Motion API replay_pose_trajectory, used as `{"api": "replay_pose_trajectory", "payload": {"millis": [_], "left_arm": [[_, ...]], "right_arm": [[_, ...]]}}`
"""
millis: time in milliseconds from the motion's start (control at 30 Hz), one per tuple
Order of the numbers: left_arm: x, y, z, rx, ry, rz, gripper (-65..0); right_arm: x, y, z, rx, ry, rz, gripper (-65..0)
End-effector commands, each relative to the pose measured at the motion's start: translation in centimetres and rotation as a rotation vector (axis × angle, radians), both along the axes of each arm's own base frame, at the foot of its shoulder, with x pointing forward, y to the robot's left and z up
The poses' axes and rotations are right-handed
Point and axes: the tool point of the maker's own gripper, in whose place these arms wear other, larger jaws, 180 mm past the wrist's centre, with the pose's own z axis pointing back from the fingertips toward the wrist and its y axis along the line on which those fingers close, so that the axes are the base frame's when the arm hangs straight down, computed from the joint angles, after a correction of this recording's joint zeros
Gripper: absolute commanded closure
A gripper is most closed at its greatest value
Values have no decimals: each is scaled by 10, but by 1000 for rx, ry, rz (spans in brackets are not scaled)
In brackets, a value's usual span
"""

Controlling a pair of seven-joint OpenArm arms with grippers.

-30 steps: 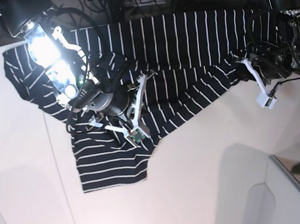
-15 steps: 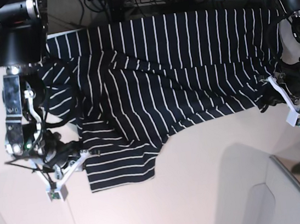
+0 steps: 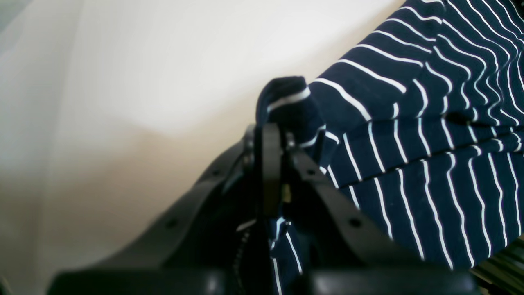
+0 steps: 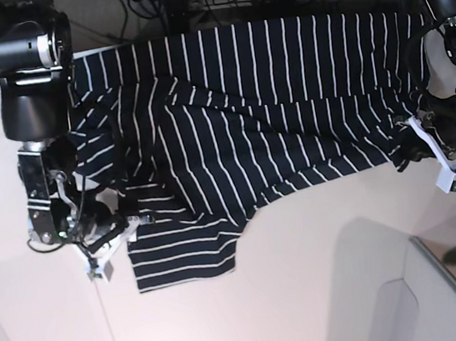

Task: Layout the t-shirt on the table in an organized manner, then fold the t-shirt properly
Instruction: 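Move the right gripper back to the shirt's side edge and grasp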

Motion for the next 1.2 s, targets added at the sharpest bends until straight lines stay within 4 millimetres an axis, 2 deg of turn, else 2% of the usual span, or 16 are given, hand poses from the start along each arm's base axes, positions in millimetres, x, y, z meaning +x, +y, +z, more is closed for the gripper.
{"api": "replay_pose_trajectory", "payload": {"millis": [0, 167, 300, 367, 400, 433, 533, 667, 767, 900, 1067, 1167], "left_arm": [[11, 5, 17, 6, -55, -2, 0], [10, 6, 16, 8, -54, -1, 0], [5, 17, 7, 105, -14, 4, 0], [5, 14, 4, 119, -6, 6, 0], [6, 14, 4, 123, -7, 7, 0], [9, 14, 6, 124, -15, 8, 0], [12, 13, 7, 121, -20, 11, 0], [15, 14, 11, 126, -30, 10, 0], [23, 15, 16, 121, -48, 15, 0], [29, 16, 24, 130, -70, 14, 0], [50, 17, 45, 126, -130, 22, 0], [61, 31, 66, 115, -193, 79, 0]], "right_arm": [[22, -3, 20, -2, -75, -3, -306], [23, -3, 7, 4, -64, -14, -306], [21, -3, -4, 10, -42, -21, -305], [20, -2, -8, 12, -35, -22, -297], [21, -2, -8, 12, -40, -24, -270], [22, -3, -8, 12, -47, -26, -213], [23, -3, -6, 12, -49, -26, -9], [30, -3, -1, 11, -60, -26, -6], [32, -13, 2, -5, -71, -33, 0], [45, -16, 16, -11, -112, -33, 0], [61, -37, 46, -52, -203, -45, 0], [70, -53, 67, -86, -262, -53, 0]]}}
